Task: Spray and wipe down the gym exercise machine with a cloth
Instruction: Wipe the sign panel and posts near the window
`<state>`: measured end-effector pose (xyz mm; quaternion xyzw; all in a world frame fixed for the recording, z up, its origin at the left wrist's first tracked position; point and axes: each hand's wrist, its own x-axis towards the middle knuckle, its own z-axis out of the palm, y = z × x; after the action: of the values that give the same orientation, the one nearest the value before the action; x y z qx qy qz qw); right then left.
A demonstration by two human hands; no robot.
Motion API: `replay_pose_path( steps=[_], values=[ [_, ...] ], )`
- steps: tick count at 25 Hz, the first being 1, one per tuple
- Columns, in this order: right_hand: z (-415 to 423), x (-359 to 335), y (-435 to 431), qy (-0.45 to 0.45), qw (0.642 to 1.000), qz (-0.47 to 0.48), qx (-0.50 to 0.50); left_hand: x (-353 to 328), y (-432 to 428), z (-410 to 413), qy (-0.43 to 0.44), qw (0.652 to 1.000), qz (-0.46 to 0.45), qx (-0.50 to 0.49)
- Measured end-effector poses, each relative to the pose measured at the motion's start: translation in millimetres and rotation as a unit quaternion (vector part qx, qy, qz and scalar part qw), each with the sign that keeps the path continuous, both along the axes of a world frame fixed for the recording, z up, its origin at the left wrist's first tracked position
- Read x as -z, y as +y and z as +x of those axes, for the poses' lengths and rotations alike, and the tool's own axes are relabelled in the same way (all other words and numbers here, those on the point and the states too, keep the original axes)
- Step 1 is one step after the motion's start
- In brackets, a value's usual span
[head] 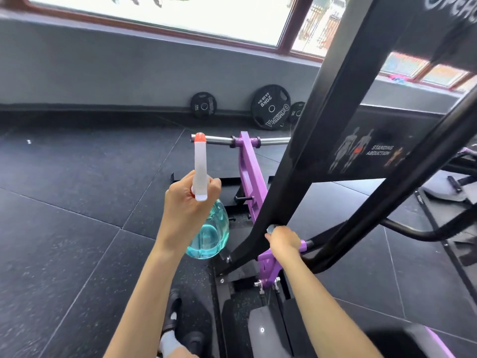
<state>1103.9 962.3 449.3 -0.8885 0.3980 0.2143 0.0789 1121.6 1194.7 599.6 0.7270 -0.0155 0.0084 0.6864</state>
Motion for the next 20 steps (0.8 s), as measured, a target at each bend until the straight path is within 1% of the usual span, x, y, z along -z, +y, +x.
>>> replay_pose_path(
  steps=[1,2,3,4,5,6,7,8,9,10,11,12,13,14,15,16,17,18,19,20],
  values=[
    [-1.9,-11.3,0.4,-0.094,0.991,0.073,0.068,-2.9,-2.0,3.5,0.002,1.0,-0.01,0.003],
    [-4.9,-25.9,4.2,-0.222,0.954,0.15,0.135,-5.5,-4.2,7.3,0.002,1.0,-0.017,0.004],
    [-7.9,-45.4,12.2,-0.361,0.889,0.202,0.196,-7.8,-5.9,11.2,0.002,1.0,-0.022,0.003],
    [-8.7,-64.5,19.5,-0.491,0.812,0.204,0.241,-9.8,-7.2,14.9,0.002,1.0,-0.024,0.004],
    [-6.5,-80.3,23.1,-0.597,0.738,0.173,0.261,-11.1,-8.3,18.4,0.003,1.0,-0.024,0.006],
    [-0.6,-93.4,24.8,-0.673,0.68,0.143,0.254,-12.1,-9.1,21.0,0.003,1.0,-0.022,0.007],
    [12.5,-100.5,25.4,-0.72,0.648,0.115,0.219,-13.0,-9.2,22.8,0.005,1.0,-0.021,0.006],
    [28.8,-106.6,28.3,-0.731,0.656,0.093,0.167,-13.9,-9.4,24.5,0.009,1.0,-0.023,0.006],
    [47.0,-110.5,32.3,-0.715,0.684,0.077,0.121,-14.5,-10.1,26.7,0.012,1.0,-0.024,0.005],
    [62.5,-107.2,37.2,-0.686,0.721,0.041,0.089,-14.9,-10.6,29.2,0.016,1.0,-0.023,0.004],
    [70.9,-104.6,43.2,-0.667,0.741,0.01,0.07,-15.2,-10.8,31.5,0.019,1.0,-0.022,0.002],
    [71.8,-90.2,45.1,-0.662,0.746,-0.011,0.071,-15.3,-10.7,34.1,0.021,1.0,-0.02,-0.001],
    [66.2,-67.3,42.4,-0.656,0.75,-0.002,0.084,-15.2,-10.6,37.7,0.018,1.0,-0.017,-0.002],
    [55.0,-46.2,40.9,-0.643,0.755,0.05,0.119,-16.4,-9.6,40.6,0.015,1.0,-0.013,0.001],
    [41.0,-26.1,40.9,-0.622,0.752,0.133,0.172,-18.2,-7.8,43.4,0.012,1.0,-0.011,0.004],
    [32.4,-13.7,44.4,-0.608,0.737,0.195,0.222,-20.5,-5.9,47.1,0.009,1.0,-0.013,0.006],
    [32.6,-6.0,45.9,-0.608,0.717,0.223,0.26,-22.1,-4.8,51.5,0.006,1.0,-0.013,0.007],
    [36.9,-6.6,47.2,-0.609,0.709,0.219,0.278,-22.8,-4.0,56.5,0.004,1.0,-0.011,0.006],
    [45.5,-13.2,46.9,-0.622,0.719,0.166,0.263,-23.5,-4.4,61.0,0.003,1.0,-0.009,0.005],
    [55.8,-27.0,46.0,-0.638,0.729,0.102,0.224,-23.7,-5.3,64.6,0.001,1.0,-0.007,0.005]
  ],
)
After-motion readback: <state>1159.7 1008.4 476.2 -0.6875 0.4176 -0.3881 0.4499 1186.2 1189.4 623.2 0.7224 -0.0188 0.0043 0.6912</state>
